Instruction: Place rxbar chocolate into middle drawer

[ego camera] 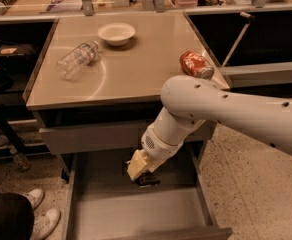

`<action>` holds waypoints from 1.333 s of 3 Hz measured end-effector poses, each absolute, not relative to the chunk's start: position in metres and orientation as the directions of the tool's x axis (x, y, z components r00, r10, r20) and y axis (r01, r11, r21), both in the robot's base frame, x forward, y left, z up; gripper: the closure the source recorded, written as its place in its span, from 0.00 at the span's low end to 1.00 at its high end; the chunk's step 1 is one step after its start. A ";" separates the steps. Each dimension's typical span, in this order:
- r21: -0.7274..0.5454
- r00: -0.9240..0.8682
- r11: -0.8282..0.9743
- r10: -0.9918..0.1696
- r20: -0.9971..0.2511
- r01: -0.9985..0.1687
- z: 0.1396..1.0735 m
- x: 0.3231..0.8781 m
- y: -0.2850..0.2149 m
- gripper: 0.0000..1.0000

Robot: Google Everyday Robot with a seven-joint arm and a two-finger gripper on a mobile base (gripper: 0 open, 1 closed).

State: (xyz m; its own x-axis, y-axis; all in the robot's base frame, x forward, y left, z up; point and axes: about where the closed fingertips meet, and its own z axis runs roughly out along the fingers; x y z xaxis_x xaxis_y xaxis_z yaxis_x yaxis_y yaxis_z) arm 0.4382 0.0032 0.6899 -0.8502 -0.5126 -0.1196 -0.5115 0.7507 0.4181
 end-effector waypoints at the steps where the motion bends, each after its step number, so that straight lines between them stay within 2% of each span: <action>1: 0.459 -0.885 0.772 -0.459 -0.076 -0.440 0.652 0.426 0.008 1.00; 2: 0.497 -0.930 0.791 -0.351 -0.109 -0.357 0.608 0.446 0.020 1.00; 4: 0.572 -0.957 0.769 -0.259 -0.129 -0.285 0.545 0.490 0.052 1.00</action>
Offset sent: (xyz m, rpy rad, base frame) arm 0.0504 0.0333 -0.1327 0.1722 -0.0125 -0.3379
